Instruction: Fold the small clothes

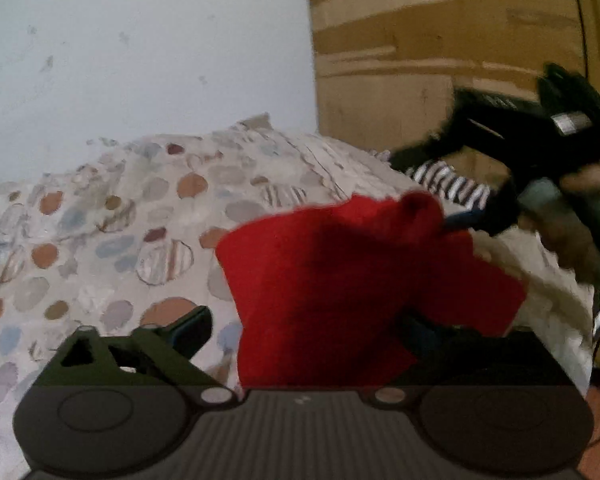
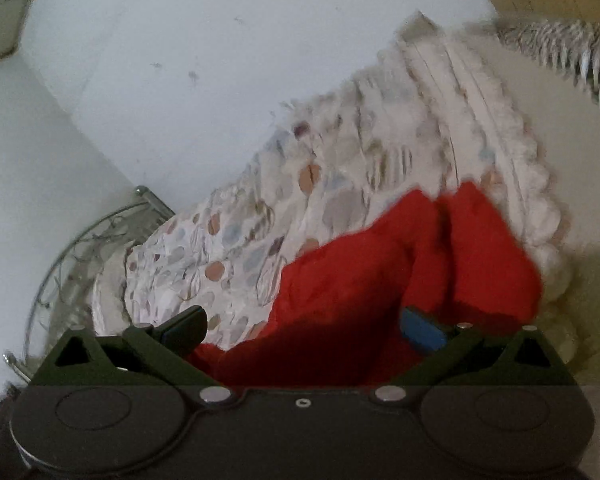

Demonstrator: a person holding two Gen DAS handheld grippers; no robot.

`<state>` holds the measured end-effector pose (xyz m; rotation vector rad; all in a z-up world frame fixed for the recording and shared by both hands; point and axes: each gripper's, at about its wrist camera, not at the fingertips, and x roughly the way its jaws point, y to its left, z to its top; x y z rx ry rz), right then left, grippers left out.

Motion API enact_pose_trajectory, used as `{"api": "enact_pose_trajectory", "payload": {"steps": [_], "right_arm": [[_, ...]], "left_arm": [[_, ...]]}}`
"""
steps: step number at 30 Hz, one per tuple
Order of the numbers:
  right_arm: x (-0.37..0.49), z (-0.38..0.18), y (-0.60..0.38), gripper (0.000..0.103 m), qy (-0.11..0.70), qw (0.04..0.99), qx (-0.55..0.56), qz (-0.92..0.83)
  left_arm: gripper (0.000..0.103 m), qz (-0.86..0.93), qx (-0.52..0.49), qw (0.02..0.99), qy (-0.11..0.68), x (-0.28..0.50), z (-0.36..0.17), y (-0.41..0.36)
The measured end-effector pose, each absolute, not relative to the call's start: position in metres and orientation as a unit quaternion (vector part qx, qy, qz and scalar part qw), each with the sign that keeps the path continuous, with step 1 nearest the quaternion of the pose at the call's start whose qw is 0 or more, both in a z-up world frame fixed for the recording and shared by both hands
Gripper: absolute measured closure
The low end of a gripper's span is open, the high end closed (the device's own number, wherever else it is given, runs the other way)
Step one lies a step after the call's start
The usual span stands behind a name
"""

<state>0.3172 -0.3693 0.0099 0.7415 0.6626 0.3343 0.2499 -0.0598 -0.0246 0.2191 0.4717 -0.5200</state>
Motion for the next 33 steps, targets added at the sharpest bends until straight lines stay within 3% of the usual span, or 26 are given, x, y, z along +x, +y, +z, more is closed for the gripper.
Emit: {"api": "enact_pose_trajectory", "payload": {"steps": [2,3,4,5,6,7,8,16,19,24,27,29,31,33], "right_arm": [[0.331,0.004,-0.369,0.005,0.328,0.858,0.368,0.144],[0.338,0.002,-0.368,0.017,0.331,0.860,0.365,0.136],[0.344,0.001,-0.365,0.037,0.334,0.862,0.359,0.128],[0.350,-0.001,-0.363,0.049,0.339,0.865,0.349,0.117],[0.353,-0.001,-0.361,0.068,0.341,0.870,0.338,0.111],[0.355,0.000,-0.359,0.081,0.338,0.877,0.323,0.109],[0.349,0.001,-0.361,0.087,0.332,0.885,0.307,0.109],[0.317,0.053,-0.373,0.092,0.192,0.965,0.149,0.102],[0.317,0.043,-0.388,0.092,0.202,0.968,0.129,0.073],[0.318,-0.014,-0.408,0.092,0.272,0.953,0.126,0.035],[0.313,-0.029,-0.410,0.092,0.257,0.956,0.140,0.034],[0.314,-0.032,-0.407,0.091,0.250,0.959,0.131,0.033],[0.315,-0.035,-0.407,0.090,0.249,0.960,0.129,0.032],[0.312,-0.035,-0.408,0.090,0.247,0.959,0.133,0.029]], "left_arm": [[0.016,-0.280,0.110,0.929,0.217,0.253,-0.030,-0.058],[0.035,-0.296,0.108,0.925,0.210,0.255,-0.033,-0.058],[0.043,-0.308,0.108,0.924,0.197,0.255,-0.034,-0.058],[0.048,-0.311,0.115,0.925,0.184,0.252,-0.034,-0.060],[0.058,-0.312,0.124,0.926,0.175,0.250,-0.035,-0.062],[0.063,-0.315,0.132,0.925,0.165,0.247,-0.034,-0.064],[0.065,-0.319,0.134,0.925,0.155,0.245,-0.032,-0.065],[0.078,-0.395,0.286,0.868,0.091,0.208,-0.029,-0.150],[0.078,-0.409,0.345,0.840,0.091,0.200,-0.049,-0.175],[0.078,-0.424,0.325,0.838,0.113,0.202,-0.066,-0.170],[0.073,-0.417,0.301,0.850,0.112,0.201,-0.063,-0.165],[0.046,-0.414,0.275,0.862,0.102,0.196,-0.057,-0.159],[0.009,-0.418,0.254,0.868,0.087,0.185,-0.050,-0.150],[0.004,-0.415,0.242,0.874,0.077,0.179,-0.045,-0.143]]}}
